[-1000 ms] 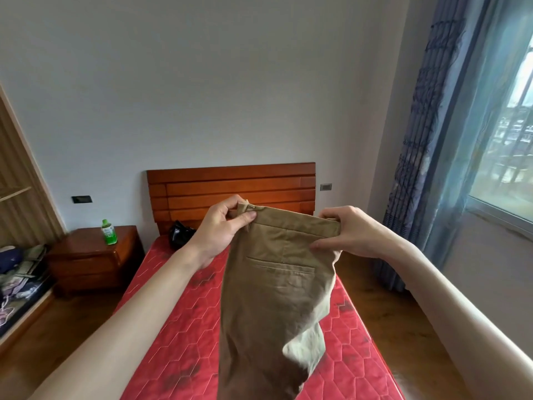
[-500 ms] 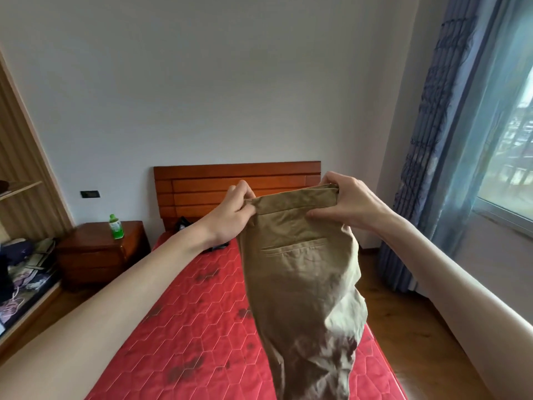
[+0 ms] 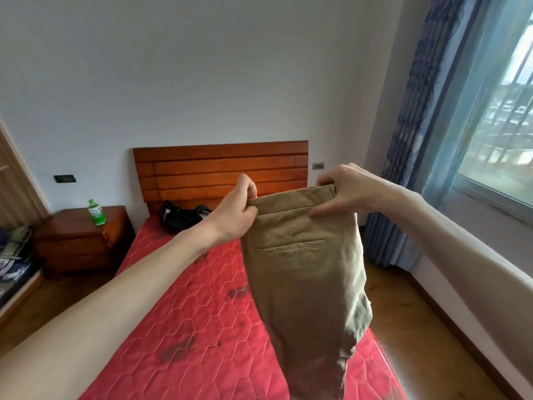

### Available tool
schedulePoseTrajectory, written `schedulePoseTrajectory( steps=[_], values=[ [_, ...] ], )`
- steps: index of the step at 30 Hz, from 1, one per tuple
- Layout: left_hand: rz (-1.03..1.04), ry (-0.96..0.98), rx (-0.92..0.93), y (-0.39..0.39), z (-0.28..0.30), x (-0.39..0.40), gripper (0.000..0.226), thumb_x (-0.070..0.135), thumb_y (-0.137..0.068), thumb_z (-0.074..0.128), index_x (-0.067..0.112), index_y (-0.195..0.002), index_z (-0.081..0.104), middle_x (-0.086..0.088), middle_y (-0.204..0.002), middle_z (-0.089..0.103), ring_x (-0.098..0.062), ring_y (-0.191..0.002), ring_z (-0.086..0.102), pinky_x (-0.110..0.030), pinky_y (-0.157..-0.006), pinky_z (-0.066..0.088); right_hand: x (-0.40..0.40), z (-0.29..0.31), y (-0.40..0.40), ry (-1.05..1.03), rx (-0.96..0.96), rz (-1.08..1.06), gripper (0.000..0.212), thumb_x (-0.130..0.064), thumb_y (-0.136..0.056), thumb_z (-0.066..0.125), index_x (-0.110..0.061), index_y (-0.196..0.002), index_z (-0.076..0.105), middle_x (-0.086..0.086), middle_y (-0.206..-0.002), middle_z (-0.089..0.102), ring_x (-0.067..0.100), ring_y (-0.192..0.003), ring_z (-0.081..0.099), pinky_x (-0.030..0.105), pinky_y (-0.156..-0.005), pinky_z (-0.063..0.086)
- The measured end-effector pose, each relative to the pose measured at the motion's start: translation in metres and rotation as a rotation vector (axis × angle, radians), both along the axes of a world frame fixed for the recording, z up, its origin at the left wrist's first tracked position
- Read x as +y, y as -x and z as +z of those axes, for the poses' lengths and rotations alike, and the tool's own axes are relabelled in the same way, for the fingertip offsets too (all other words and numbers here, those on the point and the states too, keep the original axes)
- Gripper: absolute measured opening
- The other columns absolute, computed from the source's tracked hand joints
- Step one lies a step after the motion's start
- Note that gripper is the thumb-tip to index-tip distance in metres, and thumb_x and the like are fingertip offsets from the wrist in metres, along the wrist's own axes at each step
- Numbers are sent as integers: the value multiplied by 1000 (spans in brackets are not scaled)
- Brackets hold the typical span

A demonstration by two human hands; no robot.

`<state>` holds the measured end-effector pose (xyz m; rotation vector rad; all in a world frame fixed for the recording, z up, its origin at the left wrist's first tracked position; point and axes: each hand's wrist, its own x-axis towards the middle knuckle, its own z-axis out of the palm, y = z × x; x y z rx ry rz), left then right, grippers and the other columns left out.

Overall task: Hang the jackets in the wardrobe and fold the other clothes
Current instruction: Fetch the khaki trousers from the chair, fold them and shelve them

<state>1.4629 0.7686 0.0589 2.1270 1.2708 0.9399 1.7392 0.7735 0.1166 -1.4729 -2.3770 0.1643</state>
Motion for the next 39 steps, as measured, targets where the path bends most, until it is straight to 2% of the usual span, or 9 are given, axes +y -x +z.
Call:
schedulePoseTrajectory(
  steps=[6,8,11,16,21,25,30,33,39],
  values=[
    [-67,130,215,7,6,19,31,9,-89,67,23,-116,57,-6,-97,68,-14,-80,66,-38,-66,58,19,-9,3,-118,-229,75,40,-57,-86,74,-19,-82,64,-5,-69,58,13,-66,55,38,-61,47],
    [-26,53,204,8,10,28,25,7,-91,67,21,-111,62,1,-86,67,-1,-67,63,-22,-56,48,23,-6,5,-233,-319,61,39,-57,-90,70,-19,-87,62,-9,-69,54,15,-64,54,36,-57,41],
    [49,-169,169,4,13,38,22,2,-93,61,20,-106,62,2,-98,61,-7,-83,57,-20,-66,40,30,-3,6,-372,-289,42,32,-45,-96,68,-15,-95,58,-11,-79,50,21,-72,52,35,-62,38],
    [-141,48,223,18,10,37,34,-5,-83,65,23,-102,69,2,-93,71,-6,-79,64,-22,-69,50,20,-5,9,204,-120,137,22,-39,-85,84,-25,-89,67,-11,-81,69,3,-73,66,17,-66,51],
    [-399,527,328,33,9,34,31,-3,-85,77,17,-109,72,-6,-105,73,-11,-93,68,-27,-80,55,3,-22,17,896,-138,150,27,-24,-86,86,-14,-110,78,3,-106,80,22,-98,77,39,-93,61],
    [-468,802,418,42,4,33,27,-5,-89,74,7,-112,70,-8,-103,74,-12,-87,72,-20,-72,55,6,-37,30,1092,-121,201,21,-15,-90,81,-11,-110,78,6,-104,80,20,-92,77,37,-89,61],
    [-309,716,384,61,-7,58,16,9,-90,80,5,-105,75,-4,-88,77,-8,-75,72,-16,-61,53,50,-53,49,747,-198,110,12,-33,-83,87,-29,-93,80,-7,-94,80,10,-86,75,28,-84,59],
    [-116,479,340,77,-26,94,13,20,-86,85,13,-96,80,-4,-89,78,-14,-86,71,-29,-74,59,94,-66,62,544,-216,21,19,-37,-82,87,-26,-96,81,-6,-94,80,15,-90,74,36,-89,60],
    [319,-7,264,85,-21,165,4,19,-92,77,22,-93,79,4,-98,74,-14,-88,66,-32,-76,52,161,-60,102,11,-213,-150,9,-23,-90,67,-25,-84,73,-3,-81,69,24,-75,66,32,-59,48]
  ],
)
